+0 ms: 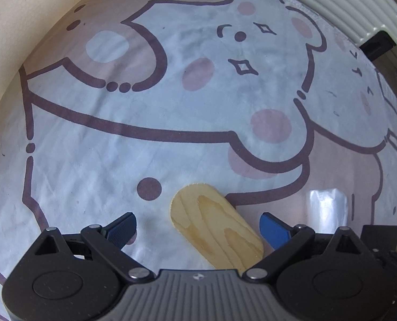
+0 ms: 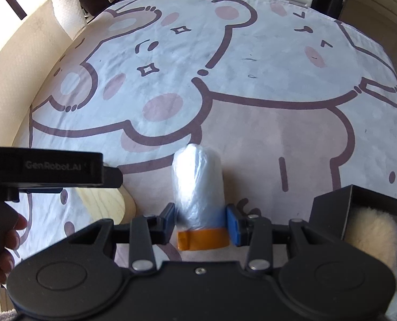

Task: Organize objects
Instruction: 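Close the left gripper on the wooden block while the right gripper grasps the white bottle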

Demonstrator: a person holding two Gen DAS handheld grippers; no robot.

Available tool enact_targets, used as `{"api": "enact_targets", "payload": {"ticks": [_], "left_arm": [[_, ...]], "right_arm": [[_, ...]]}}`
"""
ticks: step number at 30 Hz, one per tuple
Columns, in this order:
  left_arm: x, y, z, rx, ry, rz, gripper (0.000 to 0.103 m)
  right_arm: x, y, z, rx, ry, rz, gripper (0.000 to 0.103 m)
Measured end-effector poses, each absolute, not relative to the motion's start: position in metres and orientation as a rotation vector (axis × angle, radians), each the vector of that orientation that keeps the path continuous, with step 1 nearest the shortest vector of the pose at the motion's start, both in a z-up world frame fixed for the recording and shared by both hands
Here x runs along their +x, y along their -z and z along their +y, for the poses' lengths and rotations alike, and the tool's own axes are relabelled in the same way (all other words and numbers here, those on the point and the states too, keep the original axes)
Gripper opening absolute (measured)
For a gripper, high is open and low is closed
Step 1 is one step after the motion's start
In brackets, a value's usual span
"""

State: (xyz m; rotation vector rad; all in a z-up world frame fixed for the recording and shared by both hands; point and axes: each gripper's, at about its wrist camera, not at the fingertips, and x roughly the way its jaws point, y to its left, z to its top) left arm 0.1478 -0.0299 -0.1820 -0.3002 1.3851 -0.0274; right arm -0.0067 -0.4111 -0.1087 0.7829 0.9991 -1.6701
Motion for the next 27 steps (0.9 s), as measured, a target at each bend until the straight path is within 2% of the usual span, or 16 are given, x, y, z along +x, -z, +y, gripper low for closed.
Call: {"api": "enact_targets", "payload": {"ticks": [5, 13, 15, 23, 27], "left_arm": [[0.147, 0.184, -0.054, -0.142, 0.078, 1.389, 0.097], [0.141, 0.184, -0.055, -0.071, 0.170, 1.418, 0.071], [0.139, 0.184, -0.049, -0.065, 0.174, 1.422, 0.068], [0.128, 0.185, -0.017, -0.033, 0.120, 1.454, 0.067], [0.125, 0.183, 0.003, -0.046, 0.068, 1.452, 0.061]], "right_arm": [[-0.011, 0.103, -0.406, 0.784, 1.687, 0.987, 0.041], [-0.013, 0.102, -0.404, 0.793, 1.706, 0.978, 0.041], [-0.011, 0.101, -0.404, 0.792, 1.703, 0.978, 0.041], [-0.008, 0.099, -0.401, 0.794, 1.709, 0.975, 0.041], [-0.002, 0.099, -0.401, 0.789, 1.697, 0.974, 0.041]]}}
